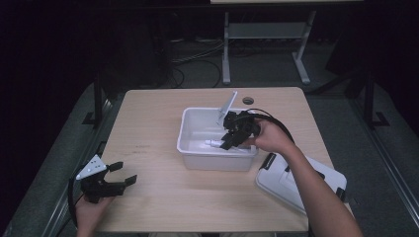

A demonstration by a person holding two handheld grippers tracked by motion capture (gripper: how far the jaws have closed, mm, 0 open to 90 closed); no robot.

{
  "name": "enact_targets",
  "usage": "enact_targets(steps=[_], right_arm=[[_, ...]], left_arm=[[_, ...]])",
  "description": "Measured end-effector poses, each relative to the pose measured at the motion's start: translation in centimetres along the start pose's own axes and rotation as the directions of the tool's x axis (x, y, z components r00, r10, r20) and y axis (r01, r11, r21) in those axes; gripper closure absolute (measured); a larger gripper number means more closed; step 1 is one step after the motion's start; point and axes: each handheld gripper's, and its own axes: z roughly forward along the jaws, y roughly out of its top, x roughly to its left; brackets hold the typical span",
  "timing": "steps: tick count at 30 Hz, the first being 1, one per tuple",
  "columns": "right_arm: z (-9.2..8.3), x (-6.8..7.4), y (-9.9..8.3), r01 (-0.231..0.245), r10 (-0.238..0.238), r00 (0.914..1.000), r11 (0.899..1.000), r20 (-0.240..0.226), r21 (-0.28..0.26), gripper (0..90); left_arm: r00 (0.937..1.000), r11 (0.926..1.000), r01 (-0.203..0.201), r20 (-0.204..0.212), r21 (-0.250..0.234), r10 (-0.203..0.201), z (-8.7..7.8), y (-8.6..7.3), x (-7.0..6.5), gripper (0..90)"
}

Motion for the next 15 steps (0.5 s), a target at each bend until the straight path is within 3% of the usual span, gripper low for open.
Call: enact_targets(steps=[15], right_arm=[[1.6, -0.5, -0.4, -0.020, 0.021, 0.9995, 1.000, -0.023, 0.024, 71.3]], left_arm=[[1.0000, 1.0000, -0.002, 0.000, -0.002, 0.002, 0.0, 0.0, 0.0, 19.5]])
